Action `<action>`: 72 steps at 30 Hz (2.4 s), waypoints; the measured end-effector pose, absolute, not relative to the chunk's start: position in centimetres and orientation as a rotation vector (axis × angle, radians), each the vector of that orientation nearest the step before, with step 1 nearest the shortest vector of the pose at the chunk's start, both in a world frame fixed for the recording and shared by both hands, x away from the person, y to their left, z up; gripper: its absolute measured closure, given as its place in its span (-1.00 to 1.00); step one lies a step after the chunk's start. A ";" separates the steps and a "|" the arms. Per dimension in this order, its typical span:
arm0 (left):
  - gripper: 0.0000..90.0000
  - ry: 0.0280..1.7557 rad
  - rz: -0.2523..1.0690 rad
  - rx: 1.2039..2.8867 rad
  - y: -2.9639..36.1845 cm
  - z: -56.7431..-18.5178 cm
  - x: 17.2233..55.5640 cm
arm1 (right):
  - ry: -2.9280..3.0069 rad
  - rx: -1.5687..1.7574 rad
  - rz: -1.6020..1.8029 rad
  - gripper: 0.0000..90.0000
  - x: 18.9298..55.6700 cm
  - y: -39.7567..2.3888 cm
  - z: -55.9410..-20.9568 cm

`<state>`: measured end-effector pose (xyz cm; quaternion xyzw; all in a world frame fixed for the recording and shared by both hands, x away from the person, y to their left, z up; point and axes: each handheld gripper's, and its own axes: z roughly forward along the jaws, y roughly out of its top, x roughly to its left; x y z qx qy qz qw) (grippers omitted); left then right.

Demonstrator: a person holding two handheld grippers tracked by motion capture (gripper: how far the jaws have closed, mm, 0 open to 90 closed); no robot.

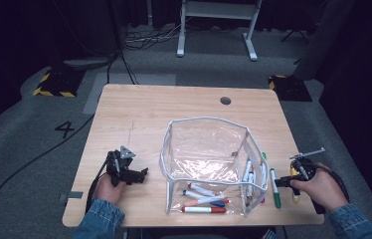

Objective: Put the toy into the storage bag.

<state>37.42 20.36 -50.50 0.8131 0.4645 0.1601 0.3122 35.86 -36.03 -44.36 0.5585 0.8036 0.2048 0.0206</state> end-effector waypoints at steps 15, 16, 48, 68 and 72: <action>-1.00 1.223 0.424 2.148 20.4 -50.5 37.4 | 2.383 1.838 0.467 0.65 36.4 -34.4 -46.2; -1.00 1.222 0.424 2.149 20.4 -50.5 37.4 | 2.374 1.841 0.456 0.67 36.3 -34.3 -46.2; -1.00 1.223 0.423 2.148 20.4 -50.5 37.4 | 2.287 1.753 0.864 0.71 35.6 -37.0 -37.8; -1.00 1.223 0.423 2.149 20.4 -50.5 37.4 | 2.396 1.358 1.089 0.71 34.4 -33.8 -29.1; -1.00 1.223 0.423 2.149 20.4 -50.5 37.4 | 2.438 1.278 1.111 0.70 34.5 -32.6 -27.8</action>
